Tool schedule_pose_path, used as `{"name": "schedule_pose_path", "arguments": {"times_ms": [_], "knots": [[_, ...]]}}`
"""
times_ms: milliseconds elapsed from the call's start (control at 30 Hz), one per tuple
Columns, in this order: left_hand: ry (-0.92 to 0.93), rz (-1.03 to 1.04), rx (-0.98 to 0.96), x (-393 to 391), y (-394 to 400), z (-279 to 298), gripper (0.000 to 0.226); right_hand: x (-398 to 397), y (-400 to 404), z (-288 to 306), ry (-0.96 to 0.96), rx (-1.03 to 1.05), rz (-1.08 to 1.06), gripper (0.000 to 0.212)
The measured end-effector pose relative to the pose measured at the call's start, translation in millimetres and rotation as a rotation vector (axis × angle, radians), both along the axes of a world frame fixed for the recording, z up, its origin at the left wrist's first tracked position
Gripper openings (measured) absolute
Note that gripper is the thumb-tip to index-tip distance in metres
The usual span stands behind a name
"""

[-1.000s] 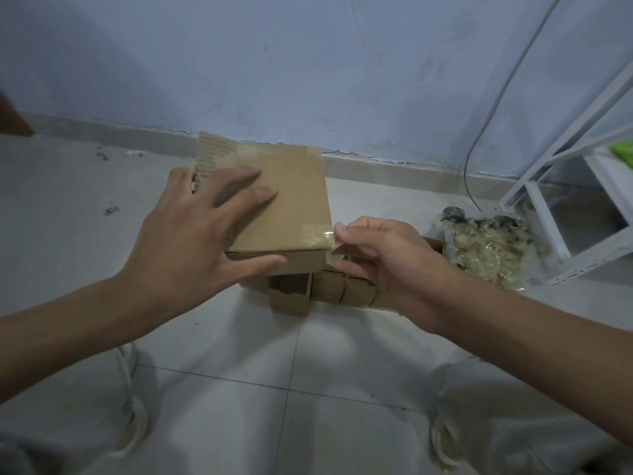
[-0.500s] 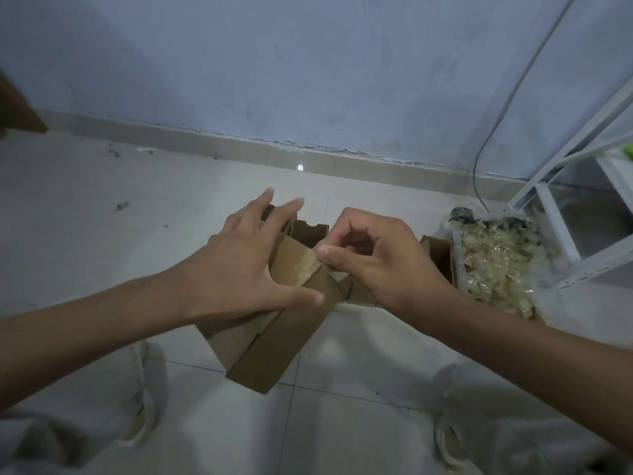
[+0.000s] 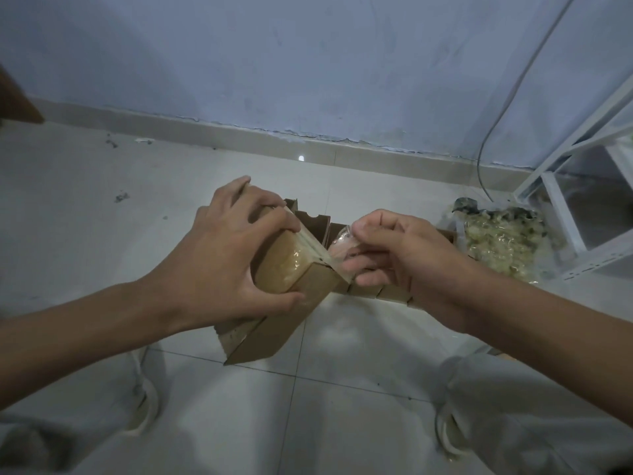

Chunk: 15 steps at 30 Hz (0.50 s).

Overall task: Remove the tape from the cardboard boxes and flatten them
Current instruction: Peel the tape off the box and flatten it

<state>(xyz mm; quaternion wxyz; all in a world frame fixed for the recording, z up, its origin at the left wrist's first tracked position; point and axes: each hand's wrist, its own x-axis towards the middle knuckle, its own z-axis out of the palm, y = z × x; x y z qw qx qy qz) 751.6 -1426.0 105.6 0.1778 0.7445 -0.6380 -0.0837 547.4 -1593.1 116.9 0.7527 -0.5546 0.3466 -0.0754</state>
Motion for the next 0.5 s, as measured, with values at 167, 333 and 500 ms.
{"name": "schedule_pose_path", "arguments": {"times_ms": [167, 333, 500], "knots": [[0.068, -0.03, -0.072, 3.9, 1.4, -1.9, 0.078, -5.0, 0.1, -2.6, -0.063, 0.063, 0.081, 0.014], [0.203, 0.027, -0.074, 4.6, -2.4, -3.7, 0.07, -9.4, -3.8, 15.2, -0.074, -0.262, 0.268, 0.036], [0.185, 0.002, -0.064, 0.2, -4.0, -5.1, 0.069, -3.6, 5.9, 1.9, -0.061, -0.647, 0.241, 0.024]]}}
